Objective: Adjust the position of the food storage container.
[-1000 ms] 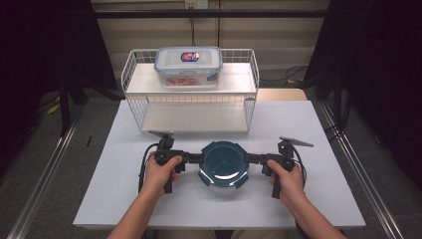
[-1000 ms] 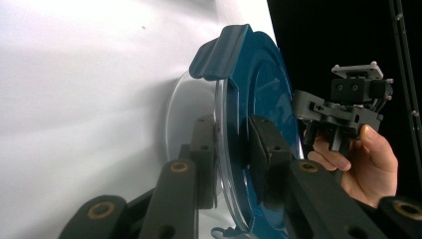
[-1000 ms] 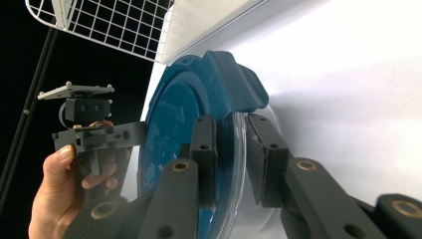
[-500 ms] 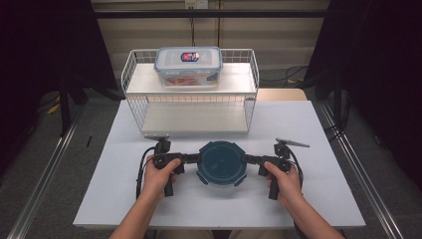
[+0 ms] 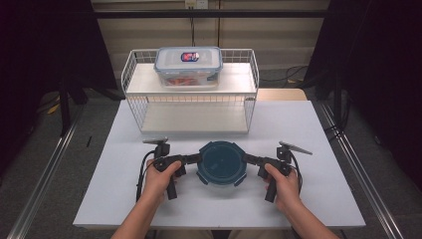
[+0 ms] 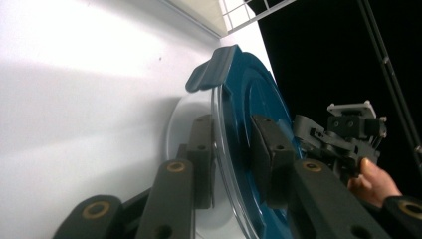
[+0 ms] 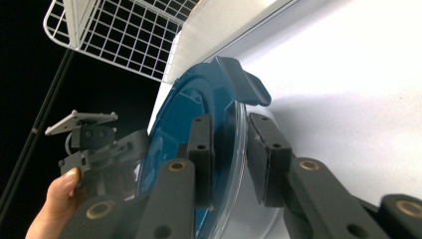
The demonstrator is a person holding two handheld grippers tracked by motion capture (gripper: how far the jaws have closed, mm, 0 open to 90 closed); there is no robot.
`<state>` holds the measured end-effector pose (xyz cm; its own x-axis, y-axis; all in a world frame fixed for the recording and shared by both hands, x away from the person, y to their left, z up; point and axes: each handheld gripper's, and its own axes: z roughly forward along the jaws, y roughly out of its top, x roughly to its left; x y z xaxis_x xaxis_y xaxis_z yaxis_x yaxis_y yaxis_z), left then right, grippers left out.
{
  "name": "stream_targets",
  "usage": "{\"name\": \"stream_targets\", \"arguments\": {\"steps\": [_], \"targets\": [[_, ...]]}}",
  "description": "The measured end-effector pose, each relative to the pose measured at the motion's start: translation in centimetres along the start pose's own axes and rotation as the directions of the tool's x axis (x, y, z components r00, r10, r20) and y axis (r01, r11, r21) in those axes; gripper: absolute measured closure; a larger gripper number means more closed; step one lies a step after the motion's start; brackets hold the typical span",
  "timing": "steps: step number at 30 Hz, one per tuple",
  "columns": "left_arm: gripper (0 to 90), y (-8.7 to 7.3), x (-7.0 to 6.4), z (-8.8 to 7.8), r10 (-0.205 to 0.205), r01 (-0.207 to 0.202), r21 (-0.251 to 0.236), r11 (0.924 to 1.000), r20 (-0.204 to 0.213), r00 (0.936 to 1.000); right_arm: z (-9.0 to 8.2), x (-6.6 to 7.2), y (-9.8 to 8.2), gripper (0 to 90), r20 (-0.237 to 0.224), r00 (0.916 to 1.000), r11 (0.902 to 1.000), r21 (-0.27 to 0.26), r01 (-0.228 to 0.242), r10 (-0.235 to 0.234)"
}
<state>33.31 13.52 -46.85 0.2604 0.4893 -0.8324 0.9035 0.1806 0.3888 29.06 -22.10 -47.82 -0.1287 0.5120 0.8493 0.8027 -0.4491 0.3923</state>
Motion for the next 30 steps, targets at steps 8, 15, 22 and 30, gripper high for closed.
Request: {"name": "stream_targets", "arguments": {"steps": [8,15,22,30], "targets": [[74.5,0.0,-0.1,-0.2,-0.038,0.038,-0.020,0.9991,0.011,0.9992,-0.2,0.2,0.1,74.9,0.011,0.9998,0.9998,0.012,-0.018,0.018],[75.4,0.3,-0.4,-0.8,-0.026,0.028,-0.077,0.9966,0.023,0.9994,-0.1,0.6,0.1,75.5,-0.033,0.9992,0.9996,-0.014,-0.025,0.025],[75.4,0.7,-0.9,-1.8,0.017,-0.014,-0.116,0.9932,0.028,0.9995,0.2,1.8,0.3,75.5,-0.052,0.9986,0.9993,-0.035,0.012,-0.014],[75.4,1.7,-2.8,-3.6,0.087,-0.083,-0.162,0.9833,0.017,0.9961,0.3,3.4,0.9,75.4,-0.090,0.9935,0.9958,-0.067,0.063,-0.069]]}}
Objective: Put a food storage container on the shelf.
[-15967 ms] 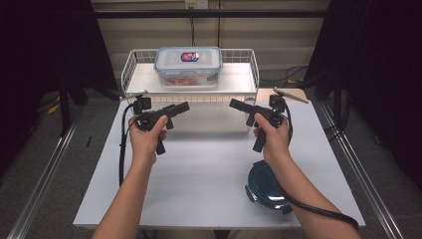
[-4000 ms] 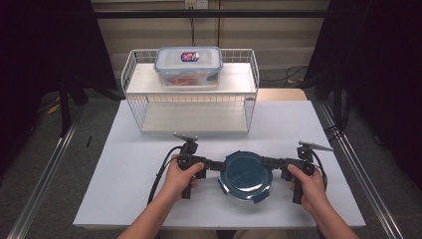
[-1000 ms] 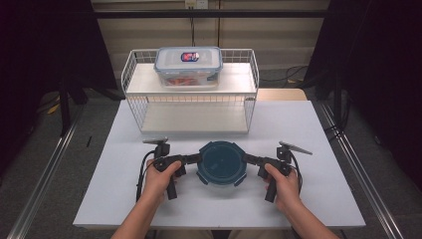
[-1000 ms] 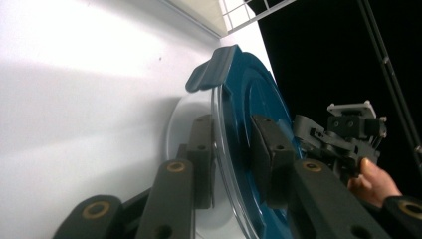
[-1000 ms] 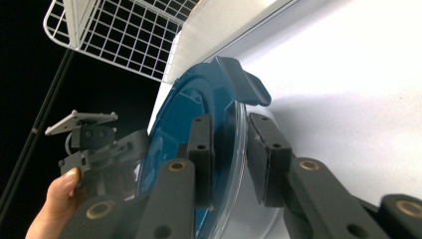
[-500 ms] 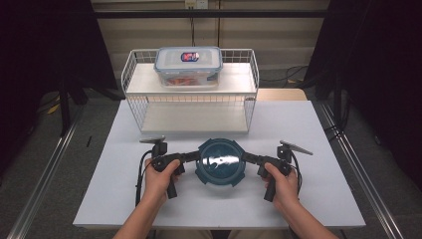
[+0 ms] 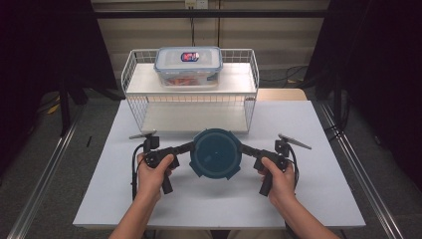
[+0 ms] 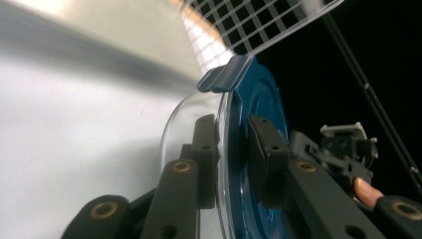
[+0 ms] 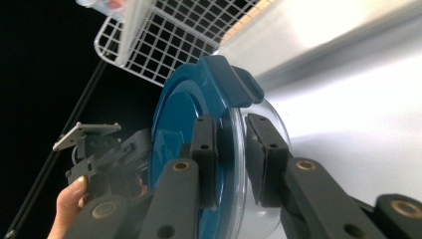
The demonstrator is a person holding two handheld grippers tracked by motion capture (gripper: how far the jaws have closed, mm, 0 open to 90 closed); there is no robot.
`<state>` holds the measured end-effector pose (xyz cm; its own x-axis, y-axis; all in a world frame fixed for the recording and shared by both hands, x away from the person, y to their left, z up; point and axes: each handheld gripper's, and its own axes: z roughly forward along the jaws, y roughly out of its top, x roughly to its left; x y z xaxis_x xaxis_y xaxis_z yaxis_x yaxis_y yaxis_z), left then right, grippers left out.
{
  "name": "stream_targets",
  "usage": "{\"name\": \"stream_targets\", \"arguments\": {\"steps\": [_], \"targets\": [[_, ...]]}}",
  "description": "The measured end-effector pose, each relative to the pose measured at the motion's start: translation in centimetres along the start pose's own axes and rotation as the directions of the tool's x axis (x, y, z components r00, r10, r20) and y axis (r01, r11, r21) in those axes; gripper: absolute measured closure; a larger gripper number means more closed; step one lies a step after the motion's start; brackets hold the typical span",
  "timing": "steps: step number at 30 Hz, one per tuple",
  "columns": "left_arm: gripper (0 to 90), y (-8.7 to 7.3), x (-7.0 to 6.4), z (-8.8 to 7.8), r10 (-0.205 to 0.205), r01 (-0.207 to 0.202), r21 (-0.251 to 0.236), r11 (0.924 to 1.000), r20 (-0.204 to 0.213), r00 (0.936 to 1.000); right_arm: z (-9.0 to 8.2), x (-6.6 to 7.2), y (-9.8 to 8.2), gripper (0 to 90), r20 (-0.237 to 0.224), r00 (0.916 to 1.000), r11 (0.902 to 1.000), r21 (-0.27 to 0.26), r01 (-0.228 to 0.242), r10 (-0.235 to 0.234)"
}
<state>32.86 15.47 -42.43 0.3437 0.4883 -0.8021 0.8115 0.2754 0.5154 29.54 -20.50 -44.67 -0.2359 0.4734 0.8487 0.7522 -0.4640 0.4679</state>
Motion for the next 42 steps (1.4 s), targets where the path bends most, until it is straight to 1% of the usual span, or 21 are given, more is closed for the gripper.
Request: {"name": "stream_targets", "arguments": {"steps": [1,2,4,6,8,9,11,12,13,16,20,22,25,29,30,31,34,35,37,39,42], "targets": [[75.4,0.1,-0.2,-0.2,0.005,-0.005,-0.024,0.9997,0.003,1.0000,0.1,0.3,0.0,75.4,-0.010,1.0000,1.0000,-0.005,0.001,-0.001],[75.4,0.3,-0.2,-0.4,0.017,-0.017,-0.024,0.9996,-0.001,0.9999,0.3,0.5,0.1,75.4,-0.011,0.9999,1.0000,0.003,0.009,-0.009],[75.5,0.6,-0.3,-0.8,0.008,-0.007,-0.053,0.9985,0.009,0.9999,0.6,1.0,0.2,75.3,-0.016,0.9997,0.9999,-0.003,0.017,-0.017],[75.5,0.8,-0.5,-1.2,0.008,-0.007,-0.054,0.9985,0.016,0.9998,0.8,1.5,0.3,75.3,-0.025,0.9995,0.9998,-0.001,0.017,-0.017],[75.5,1.0,-0.9,-1.5,0.025,-0.024,-0.061,0.9978,0.023,0.9994,0.9,2.0,0.5,75.4,-0.030,0.9991,0.9993,-0.019,0.031,-0.031],[75.5,1.2,-1.1,-1.7,0.022,-0.021,-0.061,0.9979,0.026,0.9994,0.9,2.1,0.6,75.4,-0.037,0.9989,0.9994,-0.020,0.028,-0.029],[75.5,1.4,-1.3,-1.9,0.035,-0.033,-0.067,0.9972,0.032,0.9989,0.9,2.6,0.9,75.5,-0.048,0.9976,0.9979,-0.042,0.048,-0.050],[75.5,1.6,-1.4,-2.0,0.028,-0.025,-0.072,0.9971,0.039,0.9988,0.9,2.8,1.0,75.5,-0.049,0.9978,0.9982,-0.040,0.044,-0.046],[75.5,1.7,-1.5,-2.1,0.024,-0.021,-0.079,0.9966,0.045,0.9987,0.9,3.2,1.2,75.5,-0.050,0.9972,0.9977,-0.043,0.053,-0.055],[75.5,2.2,-1.9,-2.4,0.041,-0.037,-0.084,0.9958,0.049,0.9979,1.0,4.0,1.9,75.5,-0.050,0.9959,0.9964,-0.043,0.073,-0.075],[75.5,2.9,-2.4,-2.9,0.035,-0.030,-0.093,0.9952,0.052,0.9980,1.2,4.9,2.5,75.5,-0.058,0.9937,0.9947,-0.041,0.094,-0.096],[75.5,3.2,-2.8,-3.2,0.045,-0.039,-0.105,0.9937,0.053,0.9976,1.3,5.4,2.8,75.5,-0.060,0.9912,0.9922,-0.048,0.115,-0.118],[75.6,3.8,-3.3,-3.7,0.050,-0.043,-0.116,0.9924,0.058,0.9971,1.6,6.1,3.3,75.5,-0.063,0.9895,0.9907,-0.050,0.127,-0.130],[75.6,4.7,-3.9,-4.1,0.044,-0.035,-0.129,0.9910,0.066,0.9969,1.7,7.1,3.9,75.5,-0.079,0.9878,0.9898,-0.058,0.130,-0.134],[75.6,4.9,-4.1,-4.2,0.047,-0.038,-0.127,0.9911,0.064,0.9968,1.8,7.4,4.1,75.5,-0.077,0.9868,0.9886,-0.062,0.137,-0.142],[75.6,5.1,-4.3,-4.3,0.056,-0.047,-0.136,0.9895,0.064,0.9963,1.8,7.6,4.3,75.5,-0.082,0.9878,0.9901,-0.056,0.128,-0.133],[75.7,5.7,-4.8,-4.5,0.064,-0.053,-0.145,0.9880,0.068,0.9956,2.0,8.1,4.8,75.5,-0.092,0.9860,0.9885,-0.071,0.133,-0.139],[75.6,6.0,-5.0,-4.6,0.056,-0.046,-0.148,0.9880,0.066,0.9962,2.0,8.3,4.9,75.5,-0.096,0.9862,0.9889,-0.075,0.128,-0.135],[75.7,6.5,-5.2,-4.7,0.059,-0.047,-0.158,0.9863,0.071,0.9957,2.2,8.7,5.2,75.5,-0.101,0.9848,0.9875,-0.084,0.133,-0.142],[75.7,7.0,-5.6,-4.8,0.046,-0.032,-0.167,0.9855,0.080,0.9958,2.3,9.1,5.6,75.5,-0.107,0.9842,0.9870,-0.092,0.132,-0.141],[75.8,7.9,-6.1,-5.2,0.069,-0.052,-0.174,0.9833,0.090,0.9936,2.5,9.6,6.1,75.5,-0.117,0.9830,0.9863,-0.103,0.129,-0.141]]}}
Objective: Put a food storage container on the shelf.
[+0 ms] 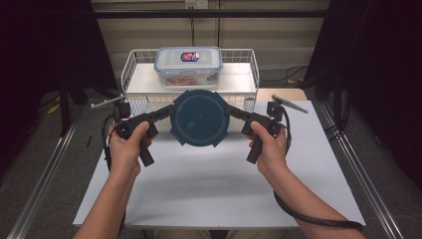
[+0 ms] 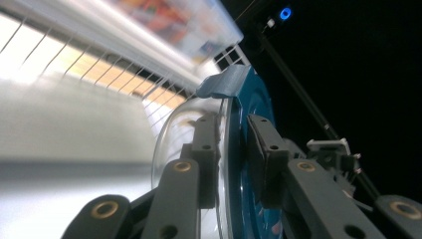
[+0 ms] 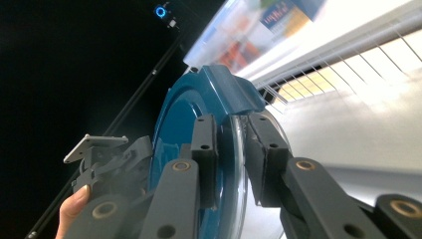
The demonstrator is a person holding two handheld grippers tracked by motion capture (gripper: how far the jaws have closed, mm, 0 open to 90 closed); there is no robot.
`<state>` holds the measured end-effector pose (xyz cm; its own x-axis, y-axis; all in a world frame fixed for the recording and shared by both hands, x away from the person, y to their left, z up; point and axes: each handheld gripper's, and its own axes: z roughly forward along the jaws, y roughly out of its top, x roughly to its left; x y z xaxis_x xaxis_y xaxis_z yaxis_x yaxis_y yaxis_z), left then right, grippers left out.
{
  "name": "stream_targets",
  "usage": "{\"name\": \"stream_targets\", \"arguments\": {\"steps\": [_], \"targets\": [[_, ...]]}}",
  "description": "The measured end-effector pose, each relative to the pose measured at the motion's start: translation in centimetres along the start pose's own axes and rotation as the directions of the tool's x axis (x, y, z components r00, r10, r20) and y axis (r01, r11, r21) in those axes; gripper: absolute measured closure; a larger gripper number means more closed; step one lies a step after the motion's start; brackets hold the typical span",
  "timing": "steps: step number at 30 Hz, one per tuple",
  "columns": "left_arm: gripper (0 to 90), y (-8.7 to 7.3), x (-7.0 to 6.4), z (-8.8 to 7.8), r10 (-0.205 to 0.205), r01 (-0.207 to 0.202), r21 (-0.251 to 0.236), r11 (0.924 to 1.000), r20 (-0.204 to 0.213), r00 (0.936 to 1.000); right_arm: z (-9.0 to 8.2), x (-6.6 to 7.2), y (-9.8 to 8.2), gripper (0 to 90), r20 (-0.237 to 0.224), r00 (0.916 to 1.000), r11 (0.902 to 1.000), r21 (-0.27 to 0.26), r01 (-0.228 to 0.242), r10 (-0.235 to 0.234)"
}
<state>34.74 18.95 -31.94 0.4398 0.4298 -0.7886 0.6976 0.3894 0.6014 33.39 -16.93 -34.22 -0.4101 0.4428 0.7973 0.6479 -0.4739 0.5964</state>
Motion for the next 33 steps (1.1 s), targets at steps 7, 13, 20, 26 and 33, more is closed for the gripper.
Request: {"name": "stream_targets", "arguments": {"steps": [7,13,20,26,33], "targets": [[76.0,2.2,-1.5,0.1,0.029,-0.029,-0.022,0.9993,0.012,0.9995,0.6,1.1,1.5,75.4,-0.028,0.9996,0.9997,-0.023,-0.005,0.004],[76.1,3.5,-1.9,0.1,0.023,-0.022,-0.046,0.9987,0.027,0.9994,1.4,1.9,2.6,75.4,-0.040,0.9992,0.9991,-0.042,0.002,-0.003],[76.1,4.9,-2.2,0.2,0.023,-0.021,-0.063,0.9978,0.041,0.9989,2.2,2.6,3.8,75.5,-0.051,0.9985,0.9980,-0.062,0.013,-0.017],[76.2,6.6,-2.9,0.8,0.029,-0.025,-0.077,0.9967,0.054,0.9981,2.8,3.3,5.1,75.5,-0.056,0.9981,0.9961,-0.087,0.019,-0.024],[76.2,8.4,-3.6,1.5,0.036,-0.030,-0.084,0.9960,0.074,0.9966,3.3,4.1,7.0,75.5,-0.066,0.9973,0.9936,-0.110,0.027,-0.034]]}}
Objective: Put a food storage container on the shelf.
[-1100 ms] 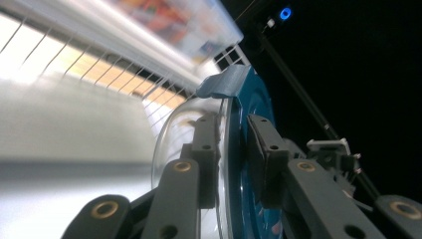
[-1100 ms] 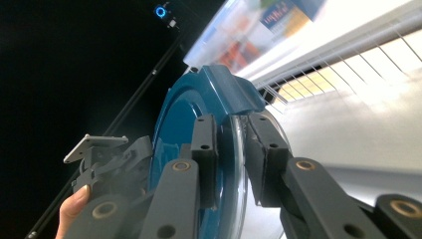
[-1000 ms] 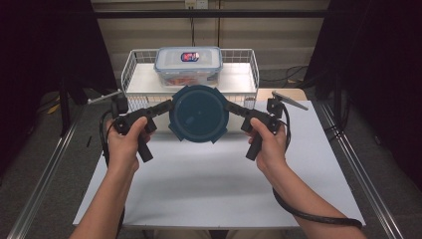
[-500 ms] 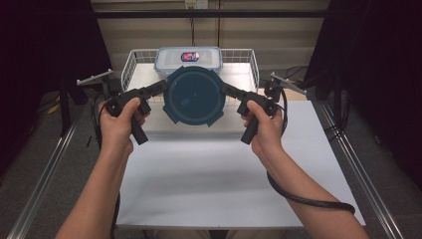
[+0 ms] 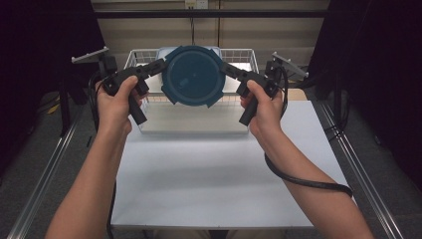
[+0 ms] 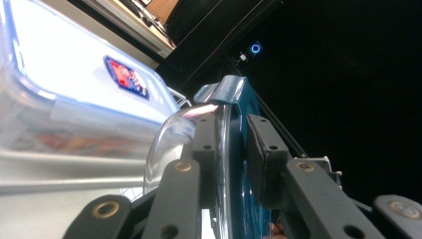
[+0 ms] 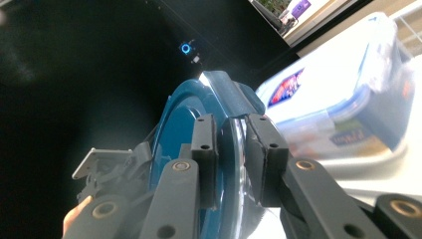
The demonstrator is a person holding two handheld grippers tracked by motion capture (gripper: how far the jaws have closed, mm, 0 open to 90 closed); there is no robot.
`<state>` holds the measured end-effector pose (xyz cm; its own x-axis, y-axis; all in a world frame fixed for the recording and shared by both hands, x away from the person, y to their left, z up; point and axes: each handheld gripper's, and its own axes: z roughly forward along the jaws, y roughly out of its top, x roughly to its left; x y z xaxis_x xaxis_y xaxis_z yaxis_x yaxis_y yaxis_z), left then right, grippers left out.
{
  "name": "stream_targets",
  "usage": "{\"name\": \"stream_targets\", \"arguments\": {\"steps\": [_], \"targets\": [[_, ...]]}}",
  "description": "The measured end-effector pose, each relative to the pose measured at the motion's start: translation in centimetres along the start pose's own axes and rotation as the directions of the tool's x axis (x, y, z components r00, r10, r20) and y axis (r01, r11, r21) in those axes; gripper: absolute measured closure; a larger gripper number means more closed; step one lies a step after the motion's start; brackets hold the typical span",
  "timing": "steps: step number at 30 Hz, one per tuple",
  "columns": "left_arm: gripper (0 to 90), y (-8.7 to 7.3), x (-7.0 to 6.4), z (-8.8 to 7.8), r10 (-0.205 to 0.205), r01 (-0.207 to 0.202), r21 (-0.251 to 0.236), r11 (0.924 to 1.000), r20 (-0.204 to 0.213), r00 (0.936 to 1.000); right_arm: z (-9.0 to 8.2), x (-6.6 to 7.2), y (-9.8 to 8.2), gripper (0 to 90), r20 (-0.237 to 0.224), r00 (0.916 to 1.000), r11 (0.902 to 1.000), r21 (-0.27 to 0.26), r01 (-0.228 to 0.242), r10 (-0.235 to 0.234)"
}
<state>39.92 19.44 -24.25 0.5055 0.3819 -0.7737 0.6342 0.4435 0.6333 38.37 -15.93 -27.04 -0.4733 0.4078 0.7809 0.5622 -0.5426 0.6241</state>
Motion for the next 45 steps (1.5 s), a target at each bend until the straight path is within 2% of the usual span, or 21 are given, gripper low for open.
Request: {"name": "stream_targets", "arguments": {"steps": [9,15,17,18,24,26,28,29,32,34,38,40,42,45], "targets": [[76.1,1.9,0.3,1.4,-0.007,0.007,-0.005,1.0000,-0.002,1.0000,1.5,0.3,2.2,75.5,0.009,0.9998,0.9996,-0.021,0.019,-0.019],[76.1,3.4,1.0,2.3,-0.035,0.035,-0.017,0.9993,-0.001,0.9994,2.9,0.2,3.5,75.5,0.020,0.9995,0.9992,-0.031,0.027,-0.026],[76.1,3.8,1.3,2.6,-0.043,0.043,-0.018,0.9989,0.003,0.9991,3.4,0.1,3.9,75.5,0.027,0.9994,0.9993,-0.029,0.024,-0.023],[76.1,4.2,1.5,2.8,-0.031,0.031,-0.008,0.9995,0.002,0.9995,3.6,0.0,4.0,75.5,0.029,0.9994,0.9993,-0.030,0.020,-0.019],[76.4,5.9,2.4,3.9,-0.070,0.070,-0.027,0.9972,0.008,0.9975,5.4,-0.7,5.2,75.4,0.039,0.9992,0.9995,-0.030,-0.007,0.008],[76.5,6.5,2.7,4.3,-0.068,0.068,-0.029,0.9973,-0.007,0.9977,6.0,-0.9,5.5,75.3,0.047,0.9987,0.9995,-0.028,-0.017,0.018],[76.5,7.1,3.0,4.7,-0.092,0.091,-0.027,0.9954,-0.026,0.9954,6.8,-1.4,6.0,75.3,0.056,0.9977,0.9991,-0.020,-0.036,0.037],[76.5,7.3,3.3,4.8,-0.091,0.090,-0.023,0.9957,-0.037,0.9952,7.1,-1.6,6.1,75.3,0.068,0.9966,0.9989,-0.015,-0.044,0.045],[76.5,7.9,3.9,5.3,-0.127,0.125,-0.039,0.9914,-0.039,0.9912,7.9,-1.9,6.4,75.3,0.078,0.9956,0.9987,-0.013,-0.050,0.051],[76.6,8.3,4.1,5.7,-0.149,0.147,-0.045,0.9881,-0.036,0.9882,8.5,-2.4,6.8,75.3,0.075,0.9933,0.9961,-0.004,-0.088,0.088],[76.7,8.8,4.3,6.4,-0.154,0.150,-0.063,0.9866,-0.054,0.9867,9.3,-2.6,7.2,75.1,0.095,0.9915,0.9959,0.009,-0.090,0.089],[76.7,9.1,4.7,6.7,-0.170,0.167,-0.061,0.9841,-0.057,0.9838,9.7,-2.9,7.4,75.1,0.092,0.9887,0.9928,0.010,-0.119,0.118],[76.7,9.1,5.2,7.1,-0.197,0.192,-0.078,0.9783,-0.058,0.9787,10.0,-3.3,7.6,75.2,0.096,0.9843,0.9887,0.011,-0.150,0.148],[76.5,9.2,5.7,7.5,-0.215,0.210,-0.074,0.9749,-0.061,0.9747,10.4,-3.7,7.7,75.1,0.112,0.9815,0.9878,-0.008,-0.155,0.155]]}}
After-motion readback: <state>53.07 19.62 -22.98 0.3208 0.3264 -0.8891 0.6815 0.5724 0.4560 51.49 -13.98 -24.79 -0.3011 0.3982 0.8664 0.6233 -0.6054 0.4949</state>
